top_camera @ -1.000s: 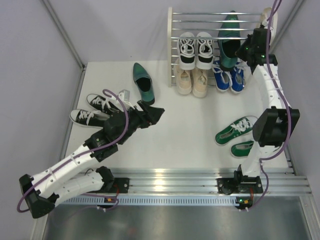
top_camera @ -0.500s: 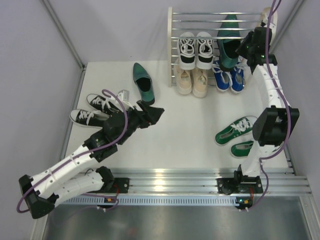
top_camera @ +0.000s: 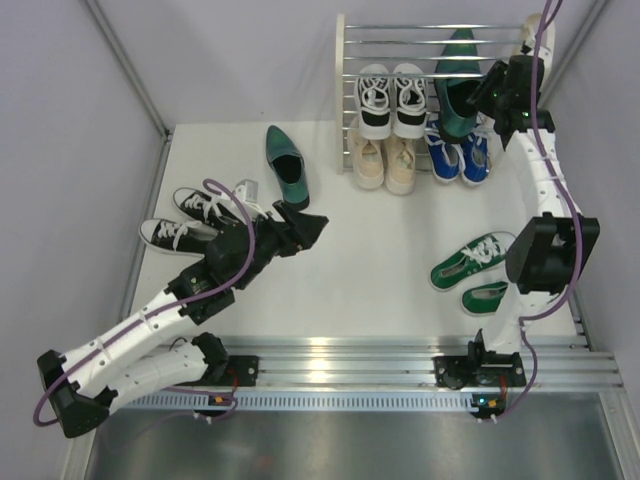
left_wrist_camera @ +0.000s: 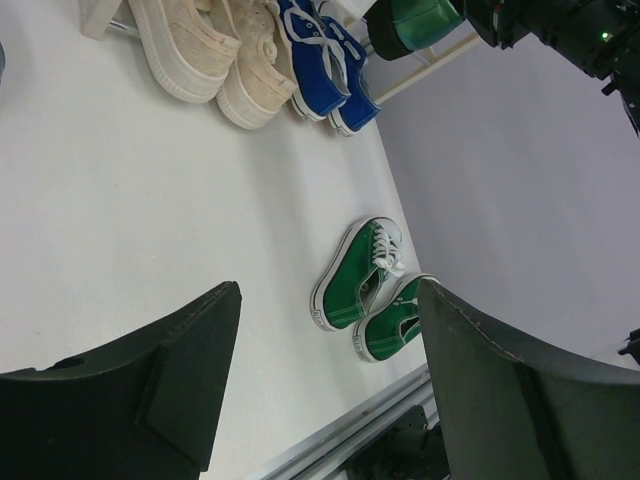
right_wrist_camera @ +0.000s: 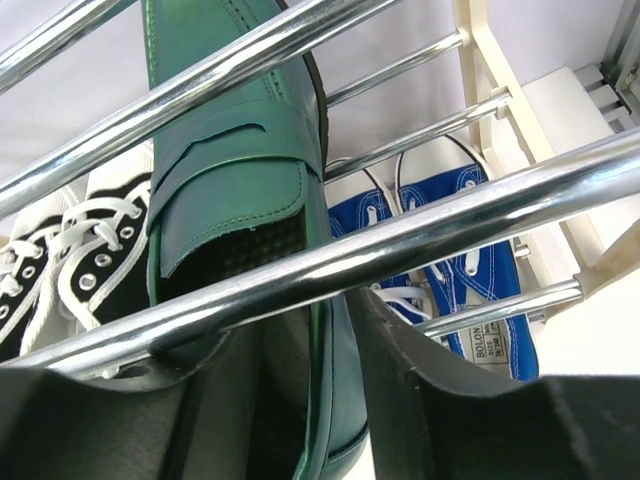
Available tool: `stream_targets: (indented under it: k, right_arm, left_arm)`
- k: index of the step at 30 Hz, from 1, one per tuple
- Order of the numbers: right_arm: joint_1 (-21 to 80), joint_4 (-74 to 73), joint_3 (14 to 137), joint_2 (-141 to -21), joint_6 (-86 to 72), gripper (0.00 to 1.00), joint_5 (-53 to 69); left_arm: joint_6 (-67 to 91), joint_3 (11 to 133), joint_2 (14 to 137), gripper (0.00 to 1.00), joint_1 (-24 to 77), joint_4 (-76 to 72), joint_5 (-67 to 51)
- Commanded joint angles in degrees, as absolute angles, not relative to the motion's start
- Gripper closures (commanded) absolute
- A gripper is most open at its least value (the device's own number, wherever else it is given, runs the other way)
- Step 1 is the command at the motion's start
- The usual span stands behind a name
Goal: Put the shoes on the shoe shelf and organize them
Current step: Place the shoe at the shoe shelf.
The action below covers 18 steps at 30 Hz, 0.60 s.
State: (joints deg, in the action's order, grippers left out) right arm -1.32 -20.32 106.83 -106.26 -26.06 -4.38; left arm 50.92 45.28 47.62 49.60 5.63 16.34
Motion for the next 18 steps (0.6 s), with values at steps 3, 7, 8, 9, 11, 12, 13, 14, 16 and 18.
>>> stream_targets:
  k: [3, 7, 8, 9, 11, 12, 13, 14, 16, 18]
  right_arm:
    - [-2.0, -12.3, 104.4, -98.6, -23.8, 0.55, -2.3]
    - [-2.5, -10.9, 99.9, -92.7, -18.9, 0.48, -0.4]
    - [-2.7, -10.6, 97.9, -91.9, -18.0, 0.46, 0.8]
    - [-3.0, -10.6, 96.9, -90.8, -16.8, 0.45, 1.8]
    - [-4.0, -11.7, 94.1, -87.7, -14.0, 0.37, 4.2]
    - [-4.6, -12.1, 93.1, -86.7, -12.4, 0.35, 6.7]
    - [-6.7, -12.7, 92.3, -84.8, -9.3, 0.29, 12.9]
    - [-8.0, -14.0, 91.0, -84.1, -7.6, 0.29, 17.3]
    - [-13.8, -15.8, 90.2, -82.7, -2.5, 0.27, 30.7]
    - [-17.1, -20.0, 90.8, -82.6, 1.7, 0.26, 35.8]
  left_arm:
    - [50.5, 46.4, 46.3, 0.23, 49.4, 3.8, 17.0]
    - [49.6, 46.5, 46.7, 0.23, 49.3, 3.2, 16.9]
    - [49.1, 46.7, 46.9, 0.23, 49.3, 3.0, 16.7]
    - [48.8, 46.9, 47.3, 0.22, 49.3, 2.8, 16.5]
    - [48.0, 47.9, 48.5, 0.22, 49.3, 2.5, 15.7]
    - [47.7, 48.2, 49.1, 0.22, 49.3, 2.5, 15.5]
    - [47.6, 48.4, 49.5, 0.22, 49.3, 2.6, 15.3]
    - [47.2, 48.8, 49.7, 0.22, 49.3, 2.5, 15.0]
    - [47.0, 48.6, 49.7, 0.22, 49.3, 2.3, 14.9]
    - [47.0, 47.8, 49.1, 0.22, 49.3, 1.7, 14.9]
